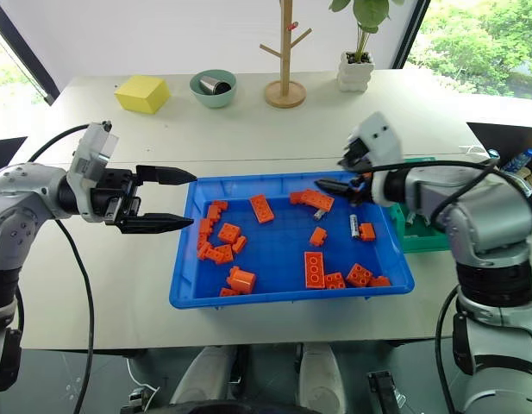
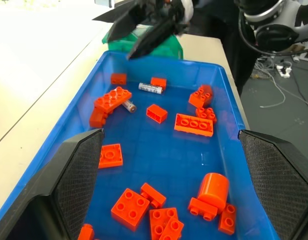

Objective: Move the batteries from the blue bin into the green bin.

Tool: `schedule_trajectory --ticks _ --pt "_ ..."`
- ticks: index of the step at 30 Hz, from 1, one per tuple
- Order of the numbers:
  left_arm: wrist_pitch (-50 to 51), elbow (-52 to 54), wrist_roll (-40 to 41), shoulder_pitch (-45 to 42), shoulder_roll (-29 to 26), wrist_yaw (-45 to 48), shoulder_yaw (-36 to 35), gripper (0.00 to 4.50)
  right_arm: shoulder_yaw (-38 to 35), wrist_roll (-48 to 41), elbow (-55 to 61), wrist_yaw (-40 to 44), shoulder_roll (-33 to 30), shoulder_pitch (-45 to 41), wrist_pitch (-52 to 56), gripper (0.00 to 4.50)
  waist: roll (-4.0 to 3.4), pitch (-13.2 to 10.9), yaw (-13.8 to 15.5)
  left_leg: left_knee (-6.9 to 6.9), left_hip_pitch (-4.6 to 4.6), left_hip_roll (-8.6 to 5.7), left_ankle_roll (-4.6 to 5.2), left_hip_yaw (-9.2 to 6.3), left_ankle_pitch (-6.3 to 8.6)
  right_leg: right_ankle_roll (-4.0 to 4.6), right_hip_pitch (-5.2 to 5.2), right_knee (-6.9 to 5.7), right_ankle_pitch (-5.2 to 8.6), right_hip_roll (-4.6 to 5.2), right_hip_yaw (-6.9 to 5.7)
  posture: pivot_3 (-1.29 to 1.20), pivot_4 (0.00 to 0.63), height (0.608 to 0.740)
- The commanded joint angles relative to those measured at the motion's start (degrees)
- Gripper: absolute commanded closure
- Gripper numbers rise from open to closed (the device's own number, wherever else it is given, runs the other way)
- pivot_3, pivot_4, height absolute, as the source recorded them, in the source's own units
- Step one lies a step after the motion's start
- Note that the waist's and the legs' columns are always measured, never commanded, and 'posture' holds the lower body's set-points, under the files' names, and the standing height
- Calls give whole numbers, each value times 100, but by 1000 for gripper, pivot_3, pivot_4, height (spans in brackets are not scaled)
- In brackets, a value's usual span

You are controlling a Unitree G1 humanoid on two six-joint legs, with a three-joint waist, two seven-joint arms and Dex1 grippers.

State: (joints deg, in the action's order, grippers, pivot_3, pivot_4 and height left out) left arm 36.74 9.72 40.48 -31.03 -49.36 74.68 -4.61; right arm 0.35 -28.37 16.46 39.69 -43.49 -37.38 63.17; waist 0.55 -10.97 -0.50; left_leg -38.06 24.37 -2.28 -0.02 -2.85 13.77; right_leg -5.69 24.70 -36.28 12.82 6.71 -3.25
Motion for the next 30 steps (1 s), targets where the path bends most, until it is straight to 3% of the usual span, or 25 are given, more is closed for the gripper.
schedule_trajectory --ticks 1,6,22,25,30 --pt "-49 143 22 -78 -29 -32 -82 0 475 412 -382 241 -50 -1 -715 26 1 0 -10 0 -1 0 0 0 0 0 0 0 0 0 0 0 150 702" --pt "-27 221 59 3 -73 -105 -183 0 950 782 -934 607 -71 2 -1286 26 0 0 -22 1 -1 0 0 0 0 0 2 -3 0 -1 0 0 150 702" --pt "25 324 118 37 -101 -267 -271 0 1205 1432 -2491 1000 439 -456 -2013 26 0 0 -15 0 -2 0 -1 0 -1 0 1 -5 -1 -2 0 0 150 702" --pt "24 306 115 -2 -98 -263 -257 0 1173 1496 -2518 1012 495 -465 -2005 937 0 0 -19 0 -2 0 -1 1 -1 0 2 -5 -1 -1 0 0 150 702" --pt "21 284 100 -39 -90 -253 -233 0 1127 1492 -2304 1014 515 -414 -1902 3364 0 0 -22 0 -3 0 -1 1 -1 -1 2 -6 -1 -2 0 0 150 702"
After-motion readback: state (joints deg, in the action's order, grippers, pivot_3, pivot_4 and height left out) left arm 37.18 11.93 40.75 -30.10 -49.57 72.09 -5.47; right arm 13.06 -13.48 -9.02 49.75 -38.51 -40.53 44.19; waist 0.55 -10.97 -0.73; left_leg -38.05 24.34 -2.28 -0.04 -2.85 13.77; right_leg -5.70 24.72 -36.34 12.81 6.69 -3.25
